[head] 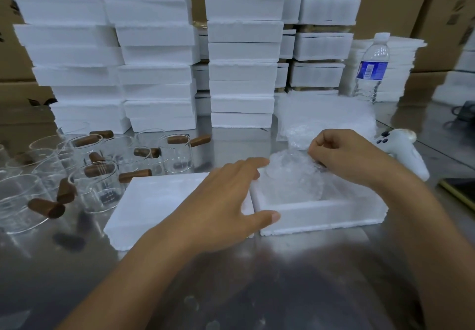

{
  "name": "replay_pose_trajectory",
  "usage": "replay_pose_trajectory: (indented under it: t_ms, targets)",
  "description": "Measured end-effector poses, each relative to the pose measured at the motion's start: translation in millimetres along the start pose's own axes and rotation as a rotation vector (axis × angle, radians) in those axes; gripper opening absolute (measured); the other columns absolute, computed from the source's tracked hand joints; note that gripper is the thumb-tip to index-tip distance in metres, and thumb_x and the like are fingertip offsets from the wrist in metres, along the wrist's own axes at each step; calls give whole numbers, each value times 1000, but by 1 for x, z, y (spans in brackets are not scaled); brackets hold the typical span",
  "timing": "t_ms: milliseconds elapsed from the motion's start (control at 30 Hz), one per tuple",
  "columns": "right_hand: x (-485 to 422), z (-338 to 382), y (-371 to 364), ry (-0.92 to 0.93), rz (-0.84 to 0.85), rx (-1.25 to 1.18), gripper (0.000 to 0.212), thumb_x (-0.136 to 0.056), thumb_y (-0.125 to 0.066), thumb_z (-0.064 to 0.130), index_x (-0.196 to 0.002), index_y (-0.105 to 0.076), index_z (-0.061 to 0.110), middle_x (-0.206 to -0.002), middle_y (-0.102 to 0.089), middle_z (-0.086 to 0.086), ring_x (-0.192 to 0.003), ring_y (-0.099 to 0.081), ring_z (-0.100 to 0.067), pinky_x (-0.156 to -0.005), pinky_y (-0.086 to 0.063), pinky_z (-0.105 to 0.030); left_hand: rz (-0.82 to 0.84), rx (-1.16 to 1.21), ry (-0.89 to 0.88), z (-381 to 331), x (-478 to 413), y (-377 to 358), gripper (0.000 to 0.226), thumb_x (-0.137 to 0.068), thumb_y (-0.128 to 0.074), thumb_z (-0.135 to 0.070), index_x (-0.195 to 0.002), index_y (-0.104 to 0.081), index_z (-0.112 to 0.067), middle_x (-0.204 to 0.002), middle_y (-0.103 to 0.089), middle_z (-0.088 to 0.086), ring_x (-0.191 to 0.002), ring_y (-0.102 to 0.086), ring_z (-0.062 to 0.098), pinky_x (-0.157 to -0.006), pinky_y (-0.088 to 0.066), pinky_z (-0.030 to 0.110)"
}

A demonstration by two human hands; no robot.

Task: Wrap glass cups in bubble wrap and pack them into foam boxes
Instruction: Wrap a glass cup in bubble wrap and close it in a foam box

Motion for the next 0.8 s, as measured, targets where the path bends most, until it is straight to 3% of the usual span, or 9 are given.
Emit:
replay_pose_trajectory:
  t_ms: [167,333,433,500,567,633,700,800]
  targets:
    - [4,2,-8,-39,78,181,29,-94,-39,27,-69,-41,11,-69,-44,-2,-62,-38,-18,-55,-29,-30,1,-7,-1,0,1,1,67,-77,-56,-66,-129,-15,-58,-116,-35,-33,-114,-31,-6,-92,-28,19]
    - [2,5,-22,-5,159,245,27,-97,-35,23,-78,-51,11,-77,-52,0,-75,-47,-20,-61,-34,-30,-40,-39,19,0,-1,3,75,-65,-49,-78,-130,-17,-57,-108,-37,-32,-107,-29,-6,-90,-27,20]
    - [-1,1,-15,-44,41,178,11,-89,-52,29,-90,-58,19,-81,-57,5,-72,-54,-16,-64,-42,-30,-43,-55,24,0,0,7,81,-65,-56,-77,-132,-15,-56,-111,-32,-33,-108,-30,-6,-90,-29,21]
    - [-2,-3,-7,-56,-110,164,13,-82,-61,34,-92,-56,27,-85,-59,6,-76,-57,-15,-69,-46,-31,-28,-40,33,0,2,12,86,-62,-60,-76,-130,-12,-58,-112,-26,-35,-107,-29,-11,-88,-31,20]
    - [-1,-7,0,-72,-280,207,11,-83,-59,35,-90,-57,26,-87,-60,4,-78,-57,-20,-66,-42,-30,-12,-53,40,0,3,19,87,-60,-65,-72,-126,-11,-59,-111,-28,-34,-107,-31,-12,-86,-34,20]
    - [-1,-11,4,-140,-377,320,11,-87,-53,30,-89,-59,21,-85,-59,0,-75,-55,-24,-60,-37,-29,0,-110,46,0,6,25,83,-59,-69,-68,-122,-15,-60,-101,-33,-38,-95,-36,-16,-76,-35,16]
    - [-2,-18,5,-235,-355,423,16,-88,-49,26,-92,-60,16,-82,-57,-3,-72,-52,-27,-59,-34,-29,20,-154,70,2,9,29,76,-59,-69,-66,-118,-22,-59,-89,-43,-36,-83,-45,-15,-62,-33,15]
    - [-5,-23,3,-364,-248,486,13,-89,-44,18,-88,-55,12,-79,-50,-4,-66,-46,-25,-62,-33,-31,54,-155,102,8,10,30,66,-63,-69,-61,-117,-32,-58,-72,-53,-15,-66,-51,-1,-56,-38,21]
Point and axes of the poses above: each hand's wrist, its own x-axis away from the middle knuckle, its own y-axis out of the back of the hand, z = x × y, the point moved 2 cm from there along -x, towards the middle knuckle
